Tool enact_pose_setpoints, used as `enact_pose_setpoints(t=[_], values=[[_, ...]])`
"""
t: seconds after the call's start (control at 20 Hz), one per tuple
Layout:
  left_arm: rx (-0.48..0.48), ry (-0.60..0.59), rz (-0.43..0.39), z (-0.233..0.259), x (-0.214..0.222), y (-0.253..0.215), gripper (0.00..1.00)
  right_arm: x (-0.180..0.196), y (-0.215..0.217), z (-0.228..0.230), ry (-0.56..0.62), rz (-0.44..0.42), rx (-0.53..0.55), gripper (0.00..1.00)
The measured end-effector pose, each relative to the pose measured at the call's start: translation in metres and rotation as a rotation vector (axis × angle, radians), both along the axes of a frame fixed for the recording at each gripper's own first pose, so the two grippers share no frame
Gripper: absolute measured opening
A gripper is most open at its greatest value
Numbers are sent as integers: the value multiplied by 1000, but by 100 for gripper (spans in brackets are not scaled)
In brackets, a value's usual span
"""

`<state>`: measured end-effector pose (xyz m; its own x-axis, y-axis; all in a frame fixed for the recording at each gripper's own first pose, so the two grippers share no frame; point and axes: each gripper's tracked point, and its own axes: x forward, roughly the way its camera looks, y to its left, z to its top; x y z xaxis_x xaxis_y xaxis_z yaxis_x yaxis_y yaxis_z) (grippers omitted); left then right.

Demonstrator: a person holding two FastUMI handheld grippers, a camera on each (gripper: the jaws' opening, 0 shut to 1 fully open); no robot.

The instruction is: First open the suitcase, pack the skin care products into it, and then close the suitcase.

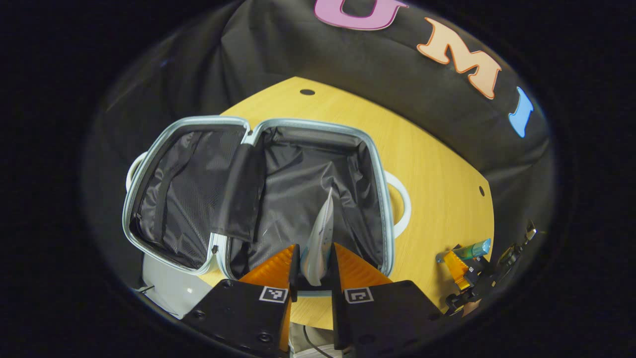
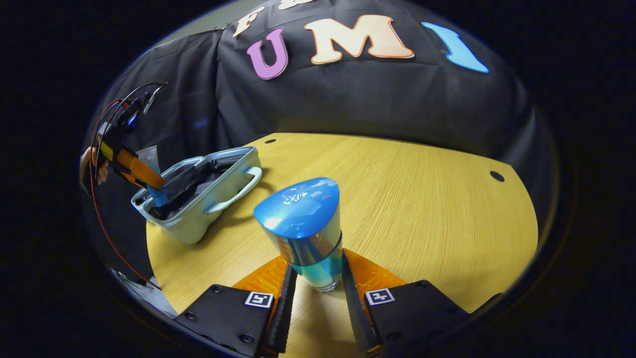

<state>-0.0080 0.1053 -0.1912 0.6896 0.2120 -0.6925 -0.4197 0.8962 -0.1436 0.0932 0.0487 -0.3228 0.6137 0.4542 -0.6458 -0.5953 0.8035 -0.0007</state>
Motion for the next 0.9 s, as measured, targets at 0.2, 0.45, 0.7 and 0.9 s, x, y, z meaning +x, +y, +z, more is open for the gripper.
enact_pose_setpoints(t=[0.2, 0.45, 0.7, 0.9], values=[[-7, 91, -6, -16, -7, 1, 27, -2, -5, 1, -4, -9, -37, 48], [-18, 205, -23, -41, -10, 19, 27, -5, -18, 12, -6, -66, -73, 49], [-19, 261, -40, -48, -6, 35, 31, -19, -30, 40, -11, -169, -56, 47], [12, 251, -90, -35, -1, 43, 41, -35, -32, 75, -33, -251, -51, 46]])
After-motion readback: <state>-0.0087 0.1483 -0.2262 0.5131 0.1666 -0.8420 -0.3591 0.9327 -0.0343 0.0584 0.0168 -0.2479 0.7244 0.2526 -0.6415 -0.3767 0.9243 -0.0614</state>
